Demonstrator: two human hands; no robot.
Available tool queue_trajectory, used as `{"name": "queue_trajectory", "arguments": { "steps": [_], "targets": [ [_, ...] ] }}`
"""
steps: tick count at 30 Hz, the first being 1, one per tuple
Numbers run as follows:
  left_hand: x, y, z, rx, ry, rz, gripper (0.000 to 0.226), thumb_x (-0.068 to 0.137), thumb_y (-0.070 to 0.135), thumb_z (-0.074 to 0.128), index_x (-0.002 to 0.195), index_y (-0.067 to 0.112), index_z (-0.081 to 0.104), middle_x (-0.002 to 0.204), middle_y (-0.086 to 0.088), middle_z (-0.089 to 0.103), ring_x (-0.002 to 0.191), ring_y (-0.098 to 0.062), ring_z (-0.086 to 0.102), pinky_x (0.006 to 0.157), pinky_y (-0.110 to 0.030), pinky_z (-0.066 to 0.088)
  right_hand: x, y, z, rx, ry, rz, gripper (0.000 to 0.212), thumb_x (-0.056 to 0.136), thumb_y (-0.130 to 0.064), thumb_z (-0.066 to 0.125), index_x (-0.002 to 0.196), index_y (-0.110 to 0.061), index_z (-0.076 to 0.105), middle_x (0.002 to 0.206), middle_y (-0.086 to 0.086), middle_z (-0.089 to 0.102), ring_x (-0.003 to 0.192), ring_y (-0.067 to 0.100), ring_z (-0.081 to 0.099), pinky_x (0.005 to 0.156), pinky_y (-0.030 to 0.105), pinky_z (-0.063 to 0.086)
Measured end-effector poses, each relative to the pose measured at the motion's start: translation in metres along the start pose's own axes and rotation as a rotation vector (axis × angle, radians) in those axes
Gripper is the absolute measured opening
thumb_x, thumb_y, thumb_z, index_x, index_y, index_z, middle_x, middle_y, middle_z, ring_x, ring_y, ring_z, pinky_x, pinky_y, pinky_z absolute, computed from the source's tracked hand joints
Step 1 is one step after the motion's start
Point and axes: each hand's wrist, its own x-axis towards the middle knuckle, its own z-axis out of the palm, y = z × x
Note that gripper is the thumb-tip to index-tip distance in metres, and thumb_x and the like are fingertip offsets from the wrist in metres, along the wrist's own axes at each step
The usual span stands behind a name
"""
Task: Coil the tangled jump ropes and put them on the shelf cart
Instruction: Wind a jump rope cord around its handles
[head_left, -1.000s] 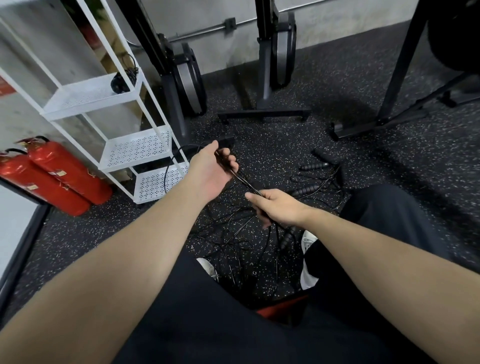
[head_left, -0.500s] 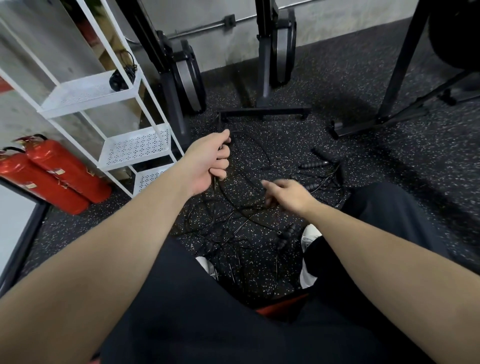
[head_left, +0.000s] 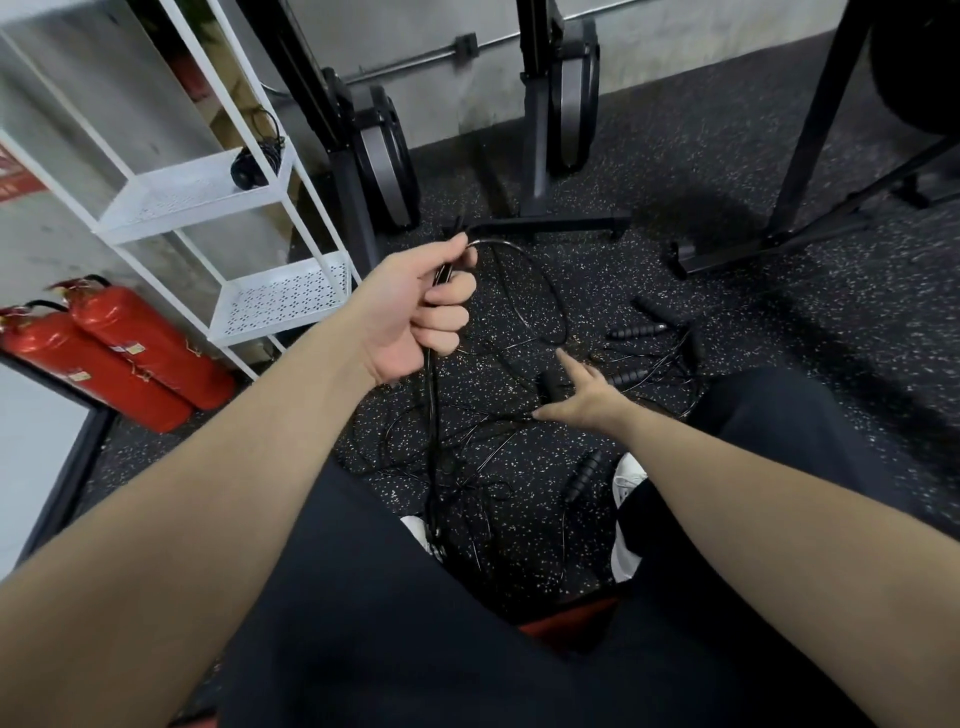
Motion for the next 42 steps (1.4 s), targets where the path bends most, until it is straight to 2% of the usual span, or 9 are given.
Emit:
{"name": "queue_trajectory", "arguments": {
  "steps": [4,7,10,14,21,28,35,39,42],
  "targets": [
    [-0.007,0.008,0.0,-0.032,-0.028,0.021,0.027,0.107,0.037,0.041,0.087,0.024,0.053,0.053,0.011,0.023,0.039,-0.001,0.016,0.036,-0.017,0.009,0.007,-0.004,0.009,0.012,0.139,0.01,0.092,0.087,-0.044,0.077,0.159,-0.041,0.02,0.169,0.003,0.011,0.15,0.038,0.023,0.12,0.059,0.029],
    [-0.015,0.014,0.0,-0.055,-0.061,0.018,0.026,0.105,0.038,0.042,0.087,0.023,0.054,0.053,0.011,0.023,0.043,-0.004,0.008,0.034,-0.016,0.01,0.006,-0.009,0.002,0.302,0.32,-0.052,0.077,0.085,-0.038,0.081,0.144,-0.023,0.033,0.147,0.006,0.042,0.126,0.027,0.049,0.104,0.044,0.043],
    [-0.021,0.015,-0.002,-0.039,-0.095,-0.022,0.028,0.105,0.04,0.041,0.088,0.023,0.053,0.054,0.011,0.023,0.045,-0.004,0.006,0.034,-0.015,0.01,0.004,-0.014,-0.003,0.42,0.209,-0.129,0.066,0.092,-0.038,0.074,0.141,-0.028,0.03,0.13,-0.003,0.058,0.109,0.019,0.058,0.092,0.036,0.043],
    [-0.018,0.005,-0.008,-0.037,-0.065,-0.068,0.031,0.108,0.041,0.036,0.092,0.022,0.054,0.054,0.012,0.026,0.041,-0.002,0.012,0.036,-0.015,0.01,-0.002,-0.02,0.007,0.224,0.052,-0.216,0.024,0.097,-0.053,0.06,0.114,-0.036,0.063,0.109,-0.005,0.072,0.101,0.02,0.068,0.094,0.037,0.052],
    [-0.004,-0.029,-0.017,-0.104,0.178,-0.052,0.029,0.111,0.038,0.038,0.092,0.019,0.047,0.067,0.005,0.043,0.052,-0.009,0.032,0.051,-0.021,0.03,-0.018,-0.037,0.017,0.498,-0.091,-0.32,0.028,0.109,-0.035,0.043,0.09,-0.014,0.047,0.061,0.002,0.052,0.056,0.018,0.05,0.07,0.04,0.051],
    [0.006,-0.061,-0.011,-0.083,0.321,-0.079,0.033,0.113,0.036,0.029,0.091,0.017,0.045,0.072,-0.01,0.063,0.068,-0.03,0.071,0.066,-0.042,0.064,-0.034,-0.063,0.0,0.962,-0.204,-0.3,0.023,0.11,-0.024,0.037,0.097,-0.016,0.054,0.064,-0.004,0.042,0.056,0.01,0.027,0.05,0.024,0.026],
    [0.024,-0.094,0.004,-0.051,0.404,-0.054,0.035,0.113,0.036,0.029,0.089,0.018,0.045,0.1,-0.014,0.067,0.098,-0.032,0.07,0.097,-0.053,0.056,-0.041,-0.075,-0.003,1.147,-0.203,-0.329,0.024,0.11,-0.024,0.038,0.092,-0.015,0.052,0.068,-0.003,0.043,0.056,0.009,0.028,0.05,0.022,0.024],
    [0.026,-0.103,0.014,0.017,0.336,-0.086,0.038,0.112,0.043,0.032,0.089,0.017,0.048,0.114,-0.013,0.064,0.11,-0.033,0.067,0.082,-0.057,0.061,-0.042,-0.078,-0.001,1.262,-0.173,-0.356,0.023,0.11,-0.023,0.04,0.092,-0.013,0.053,0.067,-0.003,0.043,0.056,0.009,0.029,0.05,0.022,0.027],
    [0.03,-0.1,0.016,0.09,0.306,-0.03,0.03,0.11,0.041,0.04,0.113,0.013,0.053,0.132,-0.012,0.057,0.1,-0.028,0.063,0.068,-0.049,0.063,-0.044,-0.082,-0.003,1.36,-0.164,-0.351,0.023,0.109,-0.022,0.042,0.091,-0.013,0.053,0.066,-0.004,0.042,0.055,0.009,0.029,0.049,0.022,0.027]
  ]
}}
